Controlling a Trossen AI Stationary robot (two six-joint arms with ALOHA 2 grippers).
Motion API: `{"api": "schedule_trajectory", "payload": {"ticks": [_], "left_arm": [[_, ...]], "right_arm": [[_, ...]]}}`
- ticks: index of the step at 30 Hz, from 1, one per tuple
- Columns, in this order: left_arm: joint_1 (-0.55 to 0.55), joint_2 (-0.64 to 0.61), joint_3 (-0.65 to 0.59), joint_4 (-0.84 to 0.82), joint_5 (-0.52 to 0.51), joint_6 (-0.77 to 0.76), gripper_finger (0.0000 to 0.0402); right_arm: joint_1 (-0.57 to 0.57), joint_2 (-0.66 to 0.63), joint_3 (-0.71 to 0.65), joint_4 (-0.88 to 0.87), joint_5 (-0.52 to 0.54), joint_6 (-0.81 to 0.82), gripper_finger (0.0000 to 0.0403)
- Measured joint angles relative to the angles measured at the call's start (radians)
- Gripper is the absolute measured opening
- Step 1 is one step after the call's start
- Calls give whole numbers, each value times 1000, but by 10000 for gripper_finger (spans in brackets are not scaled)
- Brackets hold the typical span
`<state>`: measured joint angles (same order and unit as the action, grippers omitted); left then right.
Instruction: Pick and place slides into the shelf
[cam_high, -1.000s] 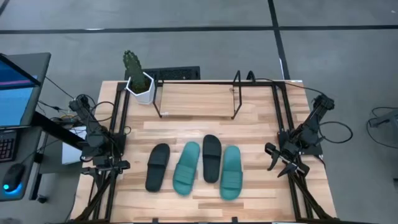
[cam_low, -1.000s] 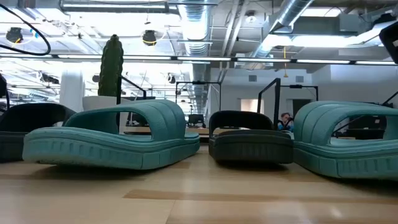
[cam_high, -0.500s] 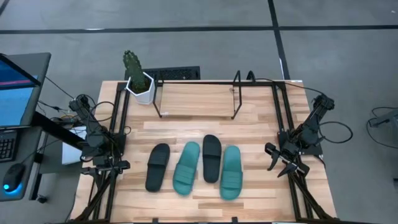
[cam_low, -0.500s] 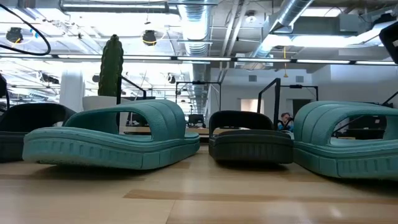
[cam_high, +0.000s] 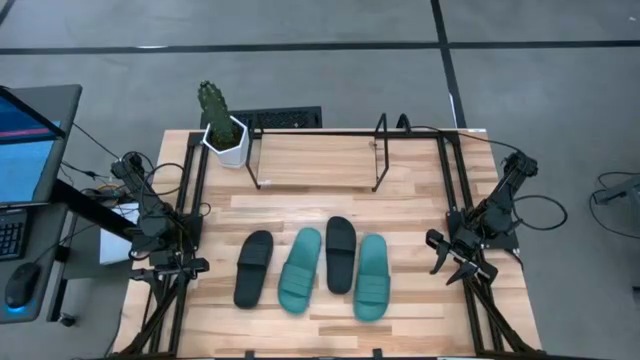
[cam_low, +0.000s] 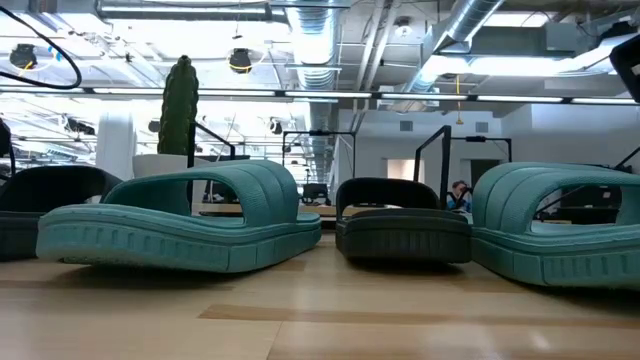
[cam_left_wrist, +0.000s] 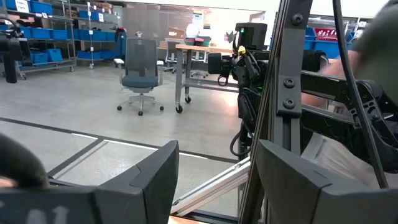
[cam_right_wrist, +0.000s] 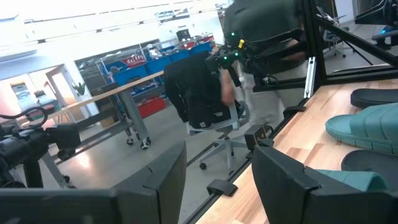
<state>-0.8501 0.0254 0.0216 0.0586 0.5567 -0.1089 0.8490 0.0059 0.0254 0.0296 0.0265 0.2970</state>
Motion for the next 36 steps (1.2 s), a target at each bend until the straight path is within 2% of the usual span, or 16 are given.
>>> {"api": "schedule_trajectory", "payload": {"ticks": [17, 21, 24, 26, 28, 36], "left_arm": [[0, 0, 0, 1, -2, 0, 204], [0, 0, -2, 12, -61, 47, 204], [0, 1, -3, 52, -166, 140, 204], [0, 1, -4, 123, -291, 175, 204], [0, 1, -4, 240, -481, 187, 204], [0, 1, -3, 596, -1491, 123, 204]], "right_arm": [[0, 0, 0, 0, 0, 0, 169], [0, 0, 0, 0, 0, 0, 169], [0, 0, 0, 0, 0, 0, 169], [0, 0, 0, 0, 0, 0, 169], [0, 0, 0, 0, 0, 0, 169], [0, 0, 0, 0, 0, 0, 169]]}}
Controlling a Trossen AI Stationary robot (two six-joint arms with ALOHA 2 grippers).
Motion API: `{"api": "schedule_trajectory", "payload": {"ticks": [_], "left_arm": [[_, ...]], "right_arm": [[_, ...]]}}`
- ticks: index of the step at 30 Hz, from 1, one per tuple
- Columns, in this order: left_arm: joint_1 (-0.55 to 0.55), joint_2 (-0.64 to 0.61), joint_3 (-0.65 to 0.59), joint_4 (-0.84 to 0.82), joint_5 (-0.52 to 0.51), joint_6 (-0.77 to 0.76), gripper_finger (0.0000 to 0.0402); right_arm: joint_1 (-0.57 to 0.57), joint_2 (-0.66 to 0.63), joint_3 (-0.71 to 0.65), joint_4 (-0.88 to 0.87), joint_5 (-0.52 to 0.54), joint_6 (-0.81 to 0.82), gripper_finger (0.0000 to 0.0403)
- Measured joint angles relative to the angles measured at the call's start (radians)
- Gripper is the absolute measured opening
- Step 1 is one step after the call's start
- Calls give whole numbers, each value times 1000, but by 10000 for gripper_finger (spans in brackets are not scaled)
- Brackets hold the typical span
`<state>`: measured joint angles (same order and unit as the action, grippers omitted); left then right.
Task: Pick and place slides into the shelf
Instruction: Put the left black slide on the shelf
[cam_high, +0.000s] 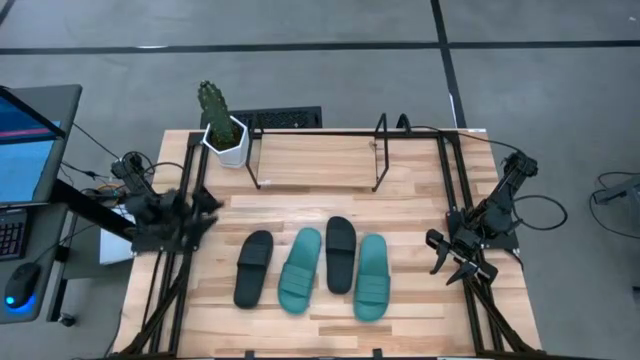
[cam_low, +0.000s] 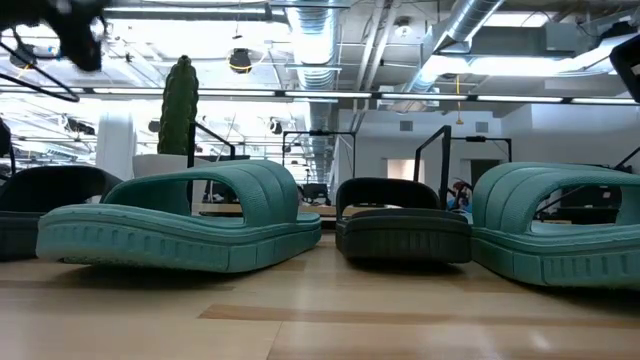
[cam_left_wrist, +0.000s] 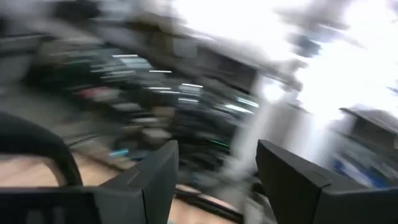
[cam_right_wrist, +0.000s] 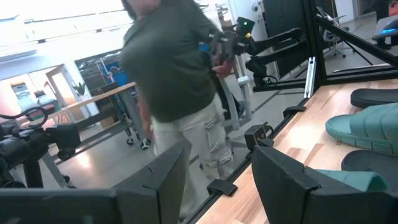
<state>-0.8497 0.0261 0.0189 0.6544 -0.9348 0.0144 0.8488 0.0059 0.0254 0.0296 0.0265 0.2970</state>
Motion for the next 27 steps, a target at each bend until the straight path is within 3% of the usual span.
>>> {"api": "schedule_trajectory", "payload": {"ticks": [4, 8, 15, 23, 27], "left_arm": [[0, 0, 1, 55, -355, -153, 204], [0, 0, 1, 32, -529, -306, 204], [3, 0, 2, 17, -622, -306, 204], [6, 0, 2, 13, -636, -223, 204], [11, -1, 2, 42, -510, -159, 204]], "right_arm": [[0, 0, 0, 0, 0, 0, 169], [0, 0, 0, 0, 0, 0, 169], [0, 0, 0, 0, 0, 0, 169], [0, 0, 0, 0, 0, 0, 169], [0, 0, 0, 0, 0, 0, 169]]}}
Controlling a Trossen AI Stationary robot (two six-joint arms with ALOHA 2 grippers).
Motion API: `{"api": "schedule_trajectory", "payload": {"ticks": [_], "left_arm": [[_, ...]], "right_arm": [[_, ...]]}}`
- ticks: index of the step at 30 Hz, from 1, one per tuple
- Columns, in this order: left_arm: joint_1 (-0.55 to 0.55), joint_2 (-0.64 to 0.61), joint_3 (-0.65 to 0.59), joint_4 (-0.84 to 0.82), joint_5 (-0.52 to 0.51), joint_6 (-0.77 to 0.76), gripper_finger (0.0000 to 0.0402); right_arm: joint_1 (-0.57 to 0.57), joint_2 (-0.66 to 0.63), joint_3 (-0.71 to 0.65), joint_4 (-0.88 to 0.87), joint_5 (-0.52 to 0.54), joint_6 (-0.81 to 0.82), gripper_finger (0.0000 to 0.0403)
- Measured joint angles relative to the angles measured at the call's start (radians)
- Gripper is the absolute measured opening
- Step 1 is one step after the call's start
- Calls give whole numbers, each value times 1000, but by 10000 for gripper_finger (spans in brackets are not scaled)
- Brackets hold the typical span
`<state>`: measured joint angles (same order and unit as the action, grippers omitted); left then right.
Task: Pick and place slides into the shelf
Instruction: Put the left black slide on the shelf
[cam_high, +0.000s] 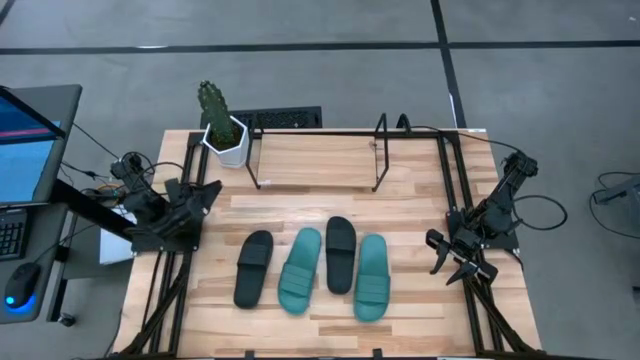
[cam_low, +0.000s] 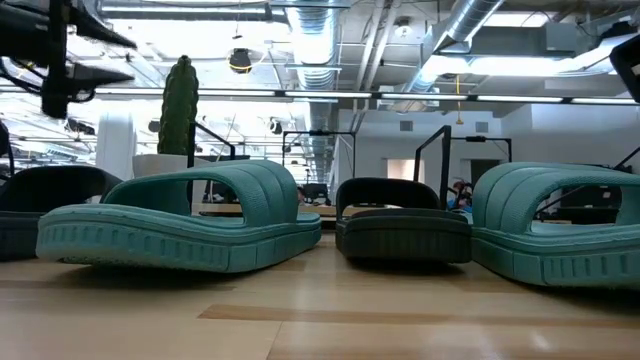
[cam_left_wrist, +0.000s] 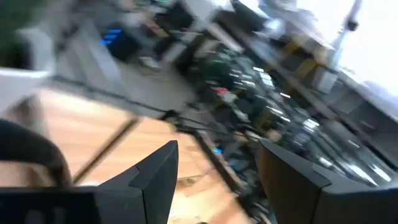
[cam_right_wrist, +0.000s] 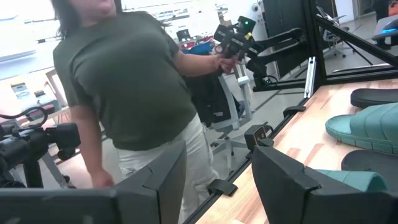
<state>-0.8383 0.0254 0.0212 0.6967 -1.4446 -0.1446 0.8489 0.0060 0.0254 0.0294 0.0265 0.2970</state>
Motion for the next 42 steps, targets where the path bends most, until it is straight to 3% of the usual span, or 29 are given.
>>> {"api": "schedule_trajectory", "payload": {"ticks": [5, 8, 11, 14, 17, 21, 24, 26, 28, 32, 36, 42], "left_arm": [[0, 0, 0, -36, 363, -38, 204], [0, 1, 0, -58, 632, -68, 204], [-1, 13, -8, -56, 812, -194, 204], [0, 60, -8, -40, 836, -379, 204], [0, 139, 13, 41, 837, -405, 204], [0, 260, 103, 306, 892, -207, 204], [-1, 338, 226, 286, 934, -13, 204], [-1, 380, 315, 196, 878, 102, 204], [-1, 415, 396, 75, 744, 165, 204], [-1, 460, 513, -136, 507, 168, 204], [-5, 459, 601, -396, 544, 78, 204], [-7, 483, 732, -1033, 637, -394, 204]], "right_arm": [[0, 0, 0, 0, 0, 0, 169], [0, 0, 0, 0, 0, 0, 169], [0, 0, 0, 0, 0, 0, 169], [0, 0, 0, 0, 0, 0, 169], [0, 0, 0, 0, 0, 0, 169], [0, 0, 0, 0, 0, 0, 169], [0, 0, 0, 0, 0, 0, 169], [0, 0, 0, 0, 0, 0, 169], [0, 0, 0, 0, 0, 0, 169], [0, 0, 0, 0, 0, 0, 169], [0, 0, 0, 0, 0, 0, 169], [0, 0, 0, 0, 0, 0, 169]]}}
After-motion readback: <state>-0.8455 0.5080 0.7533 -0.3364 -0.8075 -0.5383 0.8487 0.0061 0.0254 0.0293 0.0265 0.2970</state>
